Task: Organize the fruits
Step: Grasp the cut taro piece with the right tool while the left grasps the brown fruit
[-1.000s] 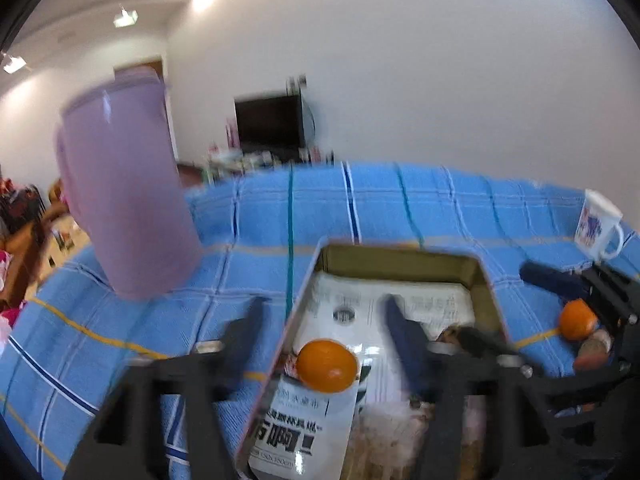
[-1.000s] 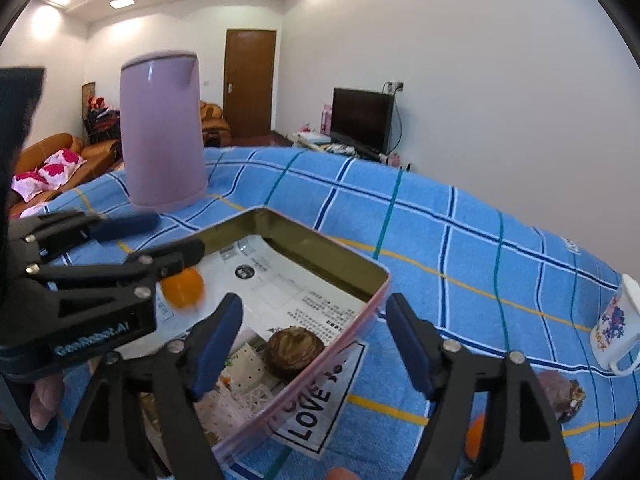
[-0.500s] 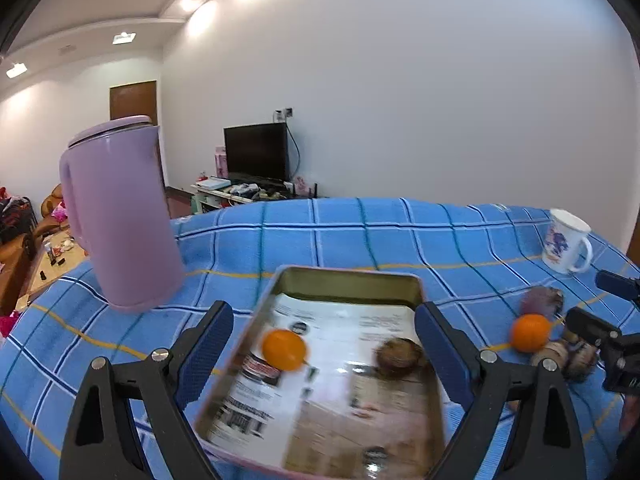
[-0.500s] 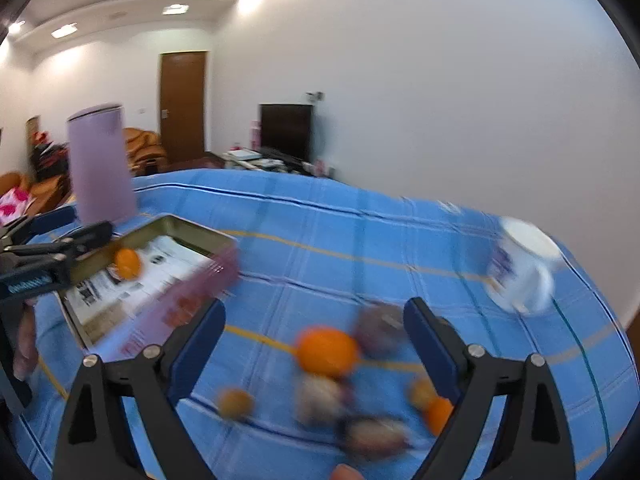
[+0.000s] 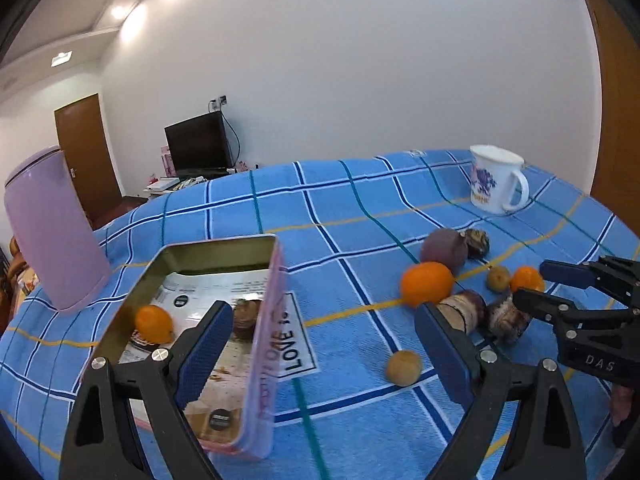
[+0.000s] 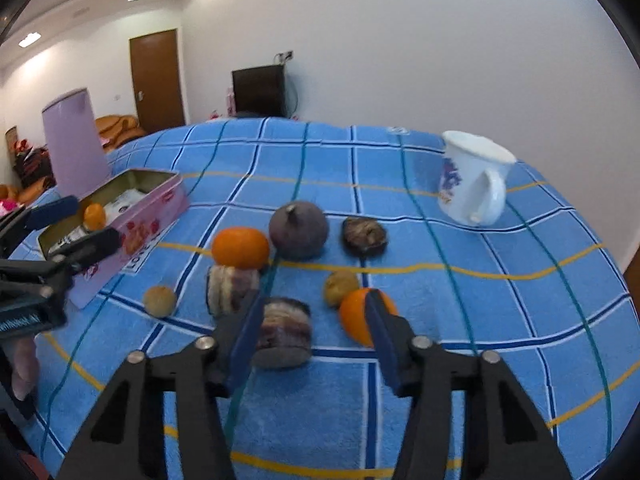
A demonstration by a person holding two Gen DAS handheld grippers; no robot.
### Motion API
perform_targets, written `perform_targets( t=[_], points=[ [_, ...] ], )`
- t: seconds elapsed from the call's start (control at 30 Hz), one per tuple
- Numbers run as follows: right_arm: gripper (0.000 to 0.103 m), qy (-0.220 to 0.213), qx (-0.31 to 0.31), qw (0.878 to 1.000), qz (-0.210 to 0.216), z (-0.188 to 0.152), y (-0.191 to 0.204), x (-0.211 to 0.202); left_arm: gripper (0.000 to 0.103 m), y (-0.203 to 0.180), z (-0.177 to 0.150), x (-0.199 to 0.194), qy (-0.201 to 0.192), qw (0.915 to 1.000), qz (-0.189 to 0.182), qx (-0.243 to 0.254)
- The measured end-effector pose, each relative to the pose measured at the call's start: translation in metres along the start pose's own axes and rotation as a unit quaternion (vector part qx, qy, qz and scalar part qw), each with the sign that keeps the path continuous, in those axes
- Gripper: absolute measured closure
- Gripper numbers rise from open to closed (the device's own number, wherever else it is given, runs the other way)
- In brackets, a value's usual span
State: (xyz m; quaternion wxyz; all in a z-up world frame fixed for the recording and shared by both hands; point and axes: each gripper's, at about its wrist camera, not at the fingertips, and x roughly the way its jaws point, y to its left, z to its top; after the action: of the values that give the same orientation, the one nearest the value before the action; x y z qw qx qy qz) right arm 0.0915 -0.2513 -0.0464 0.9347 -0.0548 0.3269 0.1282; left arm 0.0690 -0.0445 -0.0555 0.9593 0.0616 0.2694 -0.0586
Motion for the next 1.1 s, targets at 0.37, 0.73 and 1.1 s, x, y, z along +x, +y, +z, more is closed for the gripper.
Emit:
perform_targets(
  t=[0.37,0.73,1.1],
  points=[
    [0.056,0.078,-0.033,0.995,0.049,-0.005,0.017,0.028,0.01,-0.009,-0.003,0.017,0.024,0.9997,-0.011,-0.001],
    [0.056,0.011,0.011,0.999,0.028,-0.005,0.0,0.001,0.01,-0.019,-0.006,0.016,0.036,0.9989,-0.029,0.01],
    [0.056,0.011,0.016,0.999,0.03,-0.003,-0.003,0.002,0.041,-0.033,-0.018,0.036,0.124,0.9885,-0.083,0.027]
  ],
)
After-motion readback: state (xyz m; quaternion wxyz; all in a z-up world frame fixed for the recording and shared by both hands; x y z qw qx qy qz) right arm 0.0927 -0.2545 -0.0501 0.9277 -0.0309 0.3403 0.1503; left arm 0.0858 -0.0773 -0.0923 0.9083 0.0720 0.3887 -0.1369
